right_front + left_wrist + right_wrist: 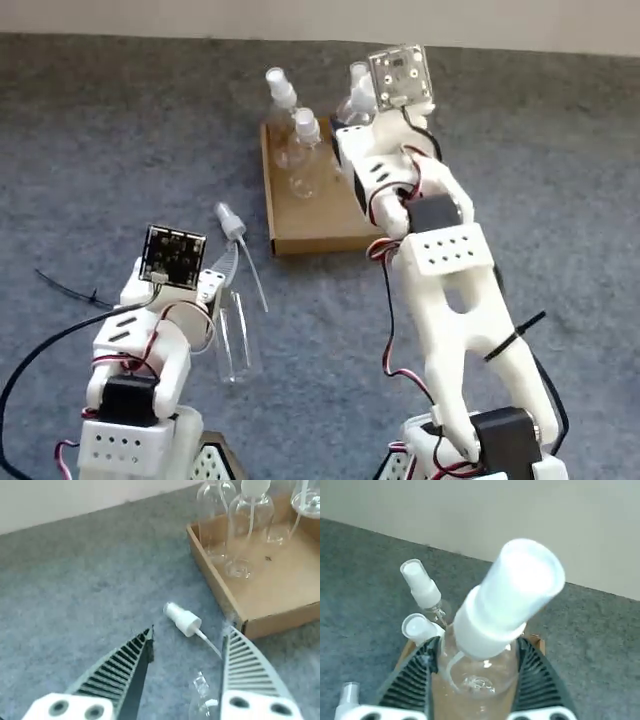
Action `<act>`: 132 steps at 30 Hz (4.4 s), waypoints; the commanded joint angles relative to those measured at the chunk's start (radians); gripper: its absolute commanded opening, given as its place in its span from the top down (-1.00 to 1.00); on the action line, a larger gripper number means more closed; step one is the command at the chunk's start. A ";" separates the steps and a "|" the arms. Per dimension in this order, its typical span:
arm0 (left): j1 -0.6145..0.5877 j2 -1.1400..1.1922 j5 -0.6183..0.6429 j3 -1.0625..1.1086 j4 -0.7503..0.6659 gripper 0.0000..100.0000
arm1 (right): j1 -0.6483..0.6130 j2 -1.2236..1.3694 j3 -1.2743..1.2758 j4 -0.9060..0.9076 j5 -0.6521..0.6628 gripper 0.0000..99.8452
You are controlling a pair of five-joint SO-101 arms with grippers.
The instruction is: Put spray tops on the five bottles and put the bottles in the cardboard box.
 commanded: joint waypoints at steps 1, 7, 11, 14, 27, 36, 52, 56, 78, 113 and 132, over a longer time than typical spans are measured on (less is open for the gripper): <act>-0.013 -0.010 -0.003 -0.002 -0.041 0.60 | 0.012 -0.007 0.058 -0.133 0.002 0.99; -0.013 -0.010 -0.003 -0.002 -0.041 0.60 | 0.027 -0.005 0.176 -0.257 0.003 0.99; -0.012 -0.010 -0.003 -0.002 -0.041 0.60 | 0.039 0.028 0.188 -0.278 0.003 0.99; -0.012 -0.010 -0.003 -0.002 -0.041 0.60 | 0.044 0.102 0.180 -0.278 0.002 0.99; 0.025 -0.008 -0.005 -0.001 -0.038 0.60 | 0.045 0.232 0.180 -0.384 0.002 0.99; 0.025 -0.010 -0.005 -0.001 -0.037 0.60 | 0.045 0.323 0.179 -0.460 0.002 0.99; 0.025 -0.008 -0.005 -0.001 -0.037 0.60 | 0.051 0.325 0.179 -0.453 0.066 0.99; 0.025 -0.008 -0.005 -0.001 -0.037 0.60 | 0.050 0.323 0.180 -0.453 0.066 0.95; 0.025 -0.008 -0.005 -0.001 -0.037 0.60 | 0.047 0.318 0.177 -0.390 0.066 0.50; -0.128 0.087 -0.006 -0.216 -0.009 0.60 | -0.176 -0.263 0.008 0.415 0.066 0.43; -0.840 1.382 -0.206 -1.520 0.450 0.60 | -0.776 0.027 0.010 0.475 -0.110 0.43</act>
